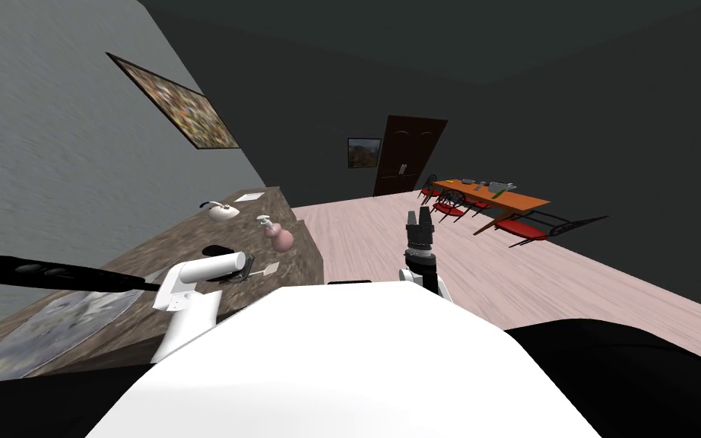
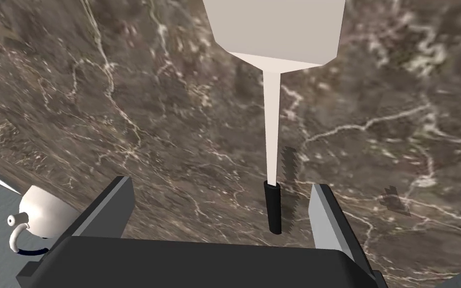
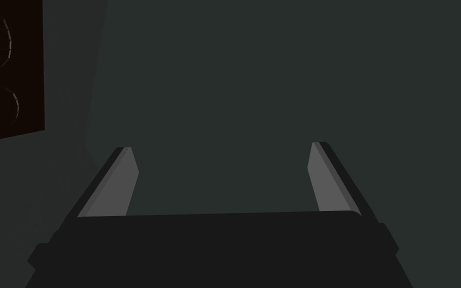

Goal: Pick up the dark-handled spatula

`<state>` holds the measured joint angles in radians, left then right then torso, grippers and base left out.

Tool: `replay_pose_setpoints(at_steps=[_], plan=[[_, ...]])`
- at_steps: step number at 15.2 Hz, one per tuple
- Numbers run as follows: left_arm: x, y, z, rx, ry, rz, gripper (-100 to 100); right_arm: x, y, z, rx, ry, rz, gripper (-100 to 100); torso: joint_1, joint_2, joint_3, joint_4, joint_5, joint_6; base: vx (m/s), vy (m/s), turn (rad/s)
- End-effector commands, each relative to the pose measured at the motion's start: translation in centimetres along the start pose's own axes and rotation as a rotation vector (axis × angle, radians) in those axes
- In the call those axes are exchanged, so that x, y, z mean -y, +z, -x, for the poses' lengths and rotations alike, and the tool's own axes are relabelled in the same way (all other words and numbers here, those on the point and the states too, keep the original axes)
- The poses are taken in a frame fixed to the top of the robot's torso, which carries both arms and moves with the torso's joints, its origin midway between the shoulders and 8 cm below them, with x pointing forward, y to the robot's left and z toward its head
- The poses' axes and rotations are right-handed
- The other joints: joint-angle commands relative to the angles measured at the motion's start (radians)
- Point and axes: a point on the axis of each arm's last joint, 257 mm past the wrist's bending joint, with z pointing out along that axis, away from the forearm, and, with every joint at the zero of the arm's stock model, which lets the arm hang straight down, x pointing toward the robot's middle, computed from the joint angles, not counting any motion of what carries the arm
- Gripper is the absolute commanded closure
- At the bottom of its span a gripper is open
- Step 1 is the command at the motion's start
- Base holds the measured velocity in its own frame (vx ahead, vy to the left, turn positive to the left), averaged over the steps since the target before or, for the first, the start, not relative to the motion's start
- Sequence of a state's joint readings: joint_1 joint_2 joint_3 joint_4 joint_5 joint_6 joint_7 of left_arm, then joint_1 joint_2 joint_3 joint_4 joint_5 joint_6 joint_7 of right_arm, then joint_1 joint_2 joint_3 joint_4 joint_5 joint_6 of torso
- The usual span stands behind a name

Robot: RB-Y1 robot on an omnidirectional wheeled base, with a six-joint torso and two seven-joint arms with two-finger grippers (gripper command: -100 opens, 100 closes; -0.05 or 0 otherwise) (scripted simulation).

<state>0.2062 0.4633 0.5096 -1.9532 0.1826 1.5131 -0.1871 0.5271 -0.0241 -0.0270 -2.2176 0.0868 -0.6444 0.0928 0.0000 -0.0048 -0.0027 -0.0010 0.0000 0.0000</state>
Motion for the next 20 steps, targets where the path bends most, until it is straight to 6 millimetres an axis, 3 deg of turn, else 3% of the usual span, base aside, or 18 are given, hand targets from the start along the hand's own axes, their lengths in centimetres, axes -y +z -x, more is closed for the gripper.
replay_pose_setpoints(at_steps=[1,14,19,20], plan=[[-1.2,0.1,-0.1,-0.008,0.001,0.043,-100,0.0,0.0,0.0,0.000,0.000,0.000,0,0.000,0.000,0.000,0.000,0.000,0.000,0.064,0.004,-0.010],[-8.7,-0.6,-0.1,-0.078,-0.002,0.321,-100,0.0,0.0,0.0,0.000,0.000,0.000,0,0.001,0.000,0.000,0.000,0.000,0.000,0.066,0.011,-0.015],[-10.2,-1.0,-0.3,-0.098,-0.003,0.380,-100,0.0,0.0,0.0,0.000,0.000,0.000,0,0.000,0.002,0.001,0.000,0.000,0.000,0.045,0.009,-0.008],[-9.8,-0.9,-0.3,-0.092,-0.003,0.364,-100,0.0,0.0,0.0,0.000,0.000,0.000,0,0.000,0.003,0.001,0.000,0.000,0.000,0.020,0.005,-0.003]])
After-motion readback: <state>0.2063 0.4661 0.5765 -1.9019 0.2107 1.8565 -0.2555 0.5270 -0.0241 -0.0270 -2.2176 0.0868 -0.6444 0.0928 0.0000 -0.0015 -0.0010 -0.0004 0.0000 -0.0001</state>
